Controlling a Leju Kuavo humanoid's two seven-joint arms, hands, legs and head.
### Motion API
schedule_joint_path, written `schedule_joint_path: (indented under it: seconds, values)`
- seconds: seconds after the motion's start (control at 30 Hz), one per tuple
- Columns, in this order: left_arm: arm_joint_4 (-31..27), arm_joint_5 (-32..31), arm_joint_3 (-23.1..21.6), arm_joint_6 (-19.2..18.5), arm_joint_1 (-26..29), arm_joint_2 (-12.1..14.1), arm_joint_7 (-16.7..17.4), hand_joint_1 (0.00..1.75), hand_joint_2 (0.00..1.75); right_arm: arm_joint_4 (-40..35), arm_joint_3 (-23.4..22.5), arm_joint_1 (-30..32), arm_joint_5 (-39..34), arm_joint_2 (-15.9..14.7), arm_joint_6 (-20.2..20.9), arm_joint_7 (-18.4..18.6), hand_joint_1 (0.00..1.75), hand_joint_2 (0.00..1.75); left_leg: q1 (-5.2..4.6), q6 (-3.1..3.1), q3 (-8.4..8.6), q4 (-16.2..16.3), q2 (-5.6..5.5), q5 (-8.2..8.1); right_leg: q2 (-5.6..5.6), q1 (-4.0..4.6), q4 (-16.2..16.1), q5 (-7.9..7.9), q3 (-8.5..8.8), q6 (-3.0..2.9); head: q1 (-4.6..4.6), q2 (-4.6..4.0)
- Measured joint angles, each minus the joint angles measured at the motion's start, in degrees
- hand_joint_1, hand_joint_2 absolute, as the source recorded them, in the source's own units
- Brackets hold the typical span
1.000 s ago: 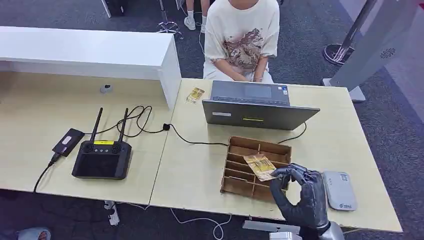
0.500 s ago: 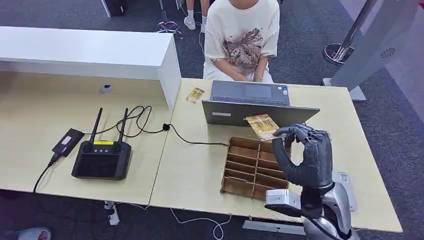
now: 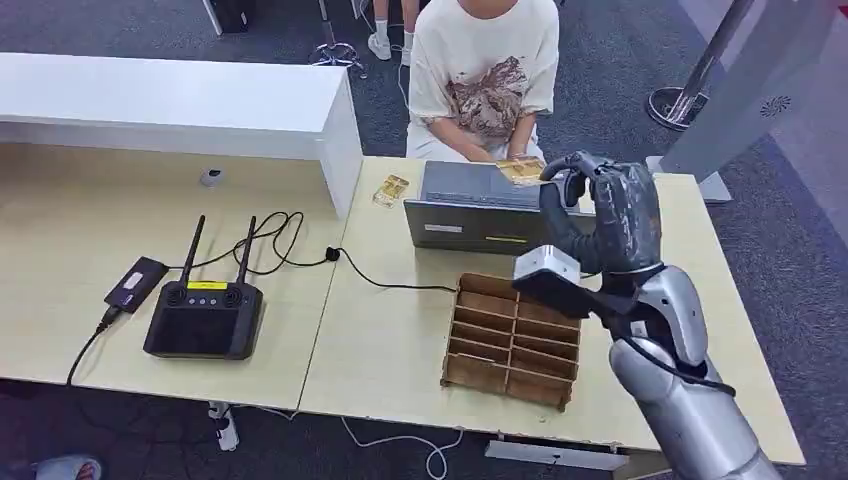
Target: Pass the card to the sensor for recognition and then transmit it.
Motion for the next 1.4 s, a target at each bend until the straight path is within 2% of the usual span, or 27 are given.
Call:
schedule_joint_path:
  seconds: [0.2,0.37,0.6,1.0,1.4]
  values:
    - [0.0,-0.61,-1.03,-0.22,-0.11,0.11,0.79,0.0,0.0,9.99,0.0,-8.83,0.16,0.42,2.93,2.86,1.75,1.75,0.0,-0.05,0.0,0.01,-0.02,0.04,0.0,0.0,0.01,0.04,0.0,-0.03,-0.02,0.0]
    - [0.0,-1.09,-1.99,-0.33,-0.18,0.24,1.01,0.0,0.0,17.36,0.0,-13.71,1.62,1.05,4.65,5.07,1.75,1.75,0.0,-0.05,0.0,0.01,-0.03,0.03,-0.01,0.0,0.01,0.03,-0.01,-0.03,-0.02,0.0]
    - [0.0,-1.29,-2.58,-0.48,-0.23,0.42,1.51,0.0,0.0,26.28,0.11,-19.94,1.82,1.9,9.4,8.37,1.75,1.75,0.0,-0.05,0.0,0.01,-0.03,0.04,-0.01,0.0,0.01,0.03,-0.01,-0.03,-0.02,0.0]
    - [0.0,-1.09,-3.34,-0.48,-0.26,0.46,2.12,0.0,0.0,39.49,0.87,-24.51,-1.31,2.93,14.58,10.42,1.71,1.75,0.0,-0.05,-0.01,0.01,-0.09,0.04,-0.08,0.0,0.01,0.03,-0.01,-0.03,0.0,0.0]
    - [0.0,-1.09,-3.41,-0.48,-0.26,0.52,2.27,0.0,0.0,45.17,0.87,-26.4,-2.29,2.93,15.36,10.77,1.71,1.75,0.01,-0.05,0.0,0.02,-0.08,0.04,-0.07,0.02,0.01,0.03,-0.01,-0.03,-0.02,0.0]
